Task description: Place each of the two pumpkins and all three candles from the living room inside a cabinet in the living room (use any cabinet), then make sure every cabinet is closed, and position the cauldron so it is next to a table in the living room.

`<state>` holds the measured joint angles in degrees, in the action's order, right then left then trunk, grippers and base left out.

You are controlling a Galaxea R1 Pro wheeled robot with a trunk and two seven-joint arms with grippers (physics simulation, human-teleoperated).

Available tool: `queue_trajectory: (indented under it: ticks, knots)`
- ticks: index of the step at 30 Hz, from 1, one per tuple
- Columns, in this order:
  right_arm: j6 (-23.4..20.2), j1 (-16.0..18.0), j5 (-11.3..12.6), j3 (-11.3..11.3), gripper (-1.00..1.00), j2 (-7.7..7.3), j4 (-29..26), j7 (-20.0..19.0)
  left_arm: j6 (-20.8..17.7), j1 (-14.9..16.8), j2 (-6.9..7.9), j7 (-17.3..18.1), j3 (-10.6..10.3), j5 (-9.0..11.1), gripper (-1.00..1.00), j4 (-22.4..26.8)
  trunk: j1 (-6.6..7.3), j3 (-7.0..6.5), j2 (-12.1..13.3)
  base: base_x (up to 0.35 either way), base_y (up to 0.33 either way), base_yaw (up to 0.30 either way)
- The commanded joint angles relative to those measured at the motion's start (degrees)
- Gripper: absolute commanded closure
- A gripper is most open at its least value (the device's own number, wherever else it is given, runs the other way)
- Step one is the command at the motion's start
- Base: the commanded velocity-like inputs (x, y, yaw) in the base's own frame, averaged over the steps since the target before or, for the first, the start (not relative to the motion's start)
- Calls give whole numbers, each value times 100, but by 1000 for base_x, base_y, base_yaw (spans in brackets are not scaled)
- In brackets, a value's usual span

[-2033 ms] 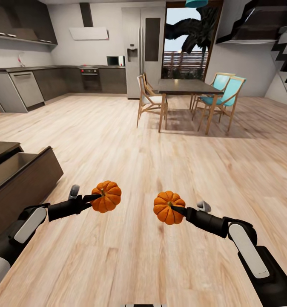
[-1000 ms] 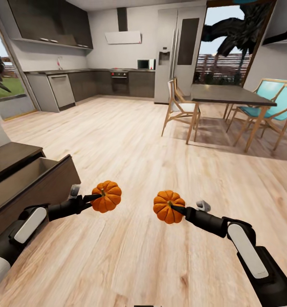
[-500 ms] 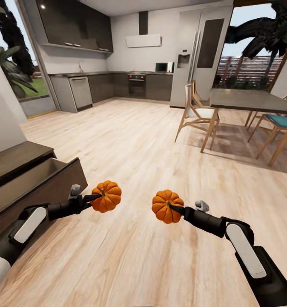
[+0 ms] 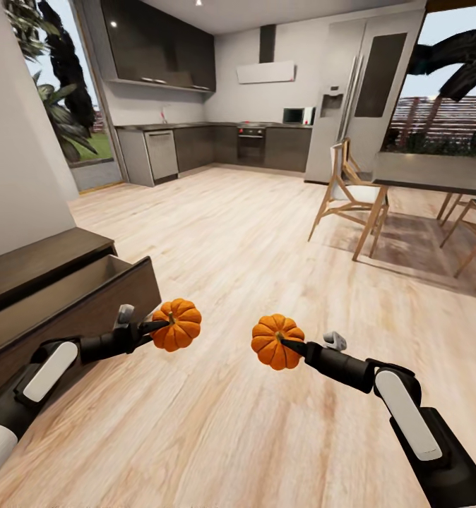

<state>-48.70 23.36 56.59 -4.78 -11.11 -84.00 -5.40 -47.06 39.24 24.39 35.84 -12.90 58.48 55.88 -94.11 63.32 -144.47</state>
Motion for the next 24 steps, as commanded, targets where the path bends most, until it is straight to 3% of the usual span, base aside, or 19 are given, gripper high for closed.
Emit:
queue_trajectory:
  ticks: [1,7,24]
  knots:
    - [-16,2,-34,-1,100,-4,-2,-34,-25,5,4,-8,-11,32,100,0,1,3,-2,-38,-59,64]
    - [-17,2,-40,3,100,-5,-2,-31,-23,5,4,-14,-11,32,100,1,1,-13,-2,-66,-192,137]
    - [-17,6,-35,-5,100,-4,-2,-31,-28,8,4,-10,-11,32,100,2,1,-65,-2,-10,-276,271]
